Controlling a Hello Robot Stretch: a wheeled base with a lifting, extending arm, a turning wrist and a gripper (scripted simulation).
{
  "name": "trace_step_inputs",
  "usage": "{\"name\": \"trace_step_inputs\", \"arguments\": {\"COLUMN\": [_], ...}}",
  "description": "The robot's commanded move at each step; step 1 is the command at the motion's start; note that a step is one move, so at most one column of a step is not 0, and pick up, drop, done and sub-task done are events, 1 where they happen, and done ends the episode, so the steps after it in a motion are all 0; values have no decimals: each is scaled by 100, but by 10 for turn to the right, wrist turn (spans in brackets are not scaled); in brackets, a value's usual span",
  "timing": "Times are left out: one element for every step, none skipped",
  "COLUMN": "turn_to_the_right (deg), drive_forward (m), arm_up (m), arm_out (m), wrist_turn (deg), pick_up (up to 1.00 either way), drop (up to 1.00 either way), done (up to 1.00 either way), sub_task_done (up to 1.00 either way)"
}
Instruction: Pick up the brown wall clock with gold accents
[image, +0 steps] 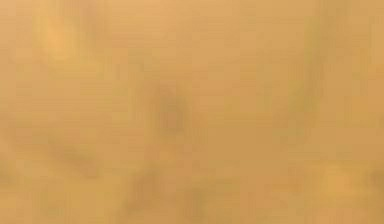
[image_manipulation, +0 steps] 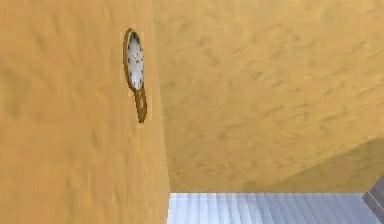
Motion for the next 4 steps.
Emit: {"name": "trace_step_inputs", "arguments": {"turn_to_the_right": [0, 0, 0, 0], "drive_forward": [0, 0, 0, 0], "arm_up": [50, 38, 0, 0], "arm_out": [0, 0, 26, 0], "wrist_turn": [0, 0, 0, 450], "pick_up": [0, 0, 0, 0], "drop": [0, 0, 0, 0], "done": [0, 0, 0, 0], "sub_task_done": [0, 0, 0, 0]}}
